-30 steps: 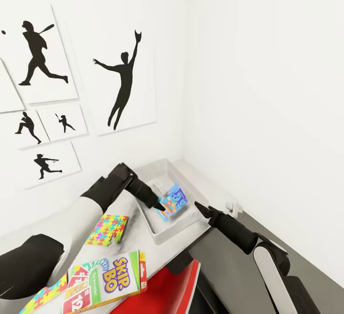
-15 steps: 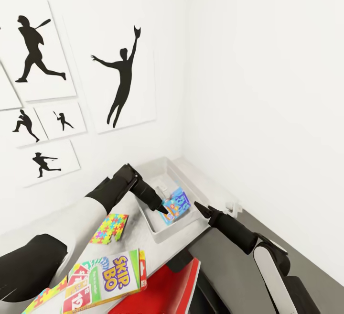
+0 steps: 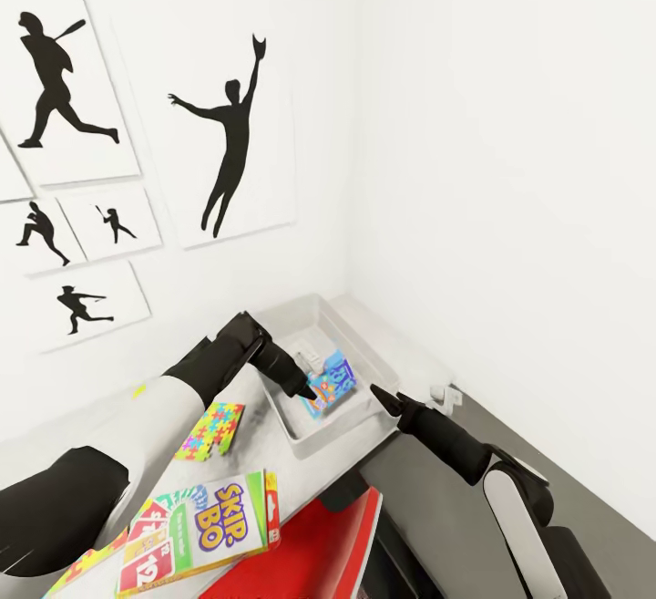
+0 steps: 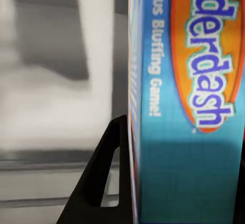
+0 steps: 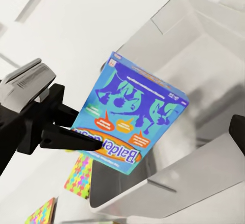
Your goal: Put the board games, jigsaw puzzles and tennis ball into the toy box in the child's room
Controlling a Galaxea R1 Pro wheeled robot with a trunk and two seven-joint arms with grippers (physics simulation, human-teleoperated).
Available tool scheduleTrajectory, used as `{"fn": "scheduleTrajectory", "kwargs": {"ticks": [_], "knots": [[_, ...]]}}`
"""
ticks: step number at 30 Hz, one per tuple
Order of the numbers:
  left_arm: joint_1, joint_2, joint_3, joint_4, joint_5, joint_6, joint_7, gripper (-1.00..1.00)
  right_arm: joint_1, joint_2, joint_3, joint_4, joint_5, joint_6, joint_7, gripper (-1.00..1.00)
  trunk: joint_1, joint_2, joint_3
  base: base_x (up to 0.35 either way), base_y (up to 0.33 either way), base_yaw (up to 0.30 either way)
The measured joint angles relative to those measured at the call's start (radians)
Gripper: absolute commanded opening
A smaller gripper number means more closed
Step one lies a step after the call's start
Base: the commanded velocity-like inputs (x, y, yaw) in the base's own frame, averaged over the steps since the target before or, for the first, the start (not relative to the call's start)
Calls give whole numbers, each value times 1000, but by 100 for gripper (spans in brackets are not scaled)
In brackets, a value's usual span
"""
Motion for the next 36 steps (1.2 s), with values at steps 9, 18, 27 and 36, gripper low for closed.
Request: {"fn": "scheduleTrajectory", "kwargs": {"ticks": [9, 18, 27, 36], "knots": [[0, -16, -1, -3, -27, -3, 4, -100, 0, 0, 0, 0, 0, 0, 0, 100, 0, 0, -15, 0, 0, 0], [0, -20, -3, -3, -43, -8, 4, -100, 0, 0, 0, 0, 1, 0, 0, 100, 0, 0, -29, 0, 0, 0], [0, -20, -36, -3, -43, -10, 6, -100, 0, 0, -1, 0, 0, 0, 0, 100, 0, 0, -44, 0, 0, 0], [0, -20, -59, -5, -43, -11, 11, -100, 0, 0, -1, 2, 1, -3, 0, 100, 0, 0, -57, 0, 0, 0]]}}
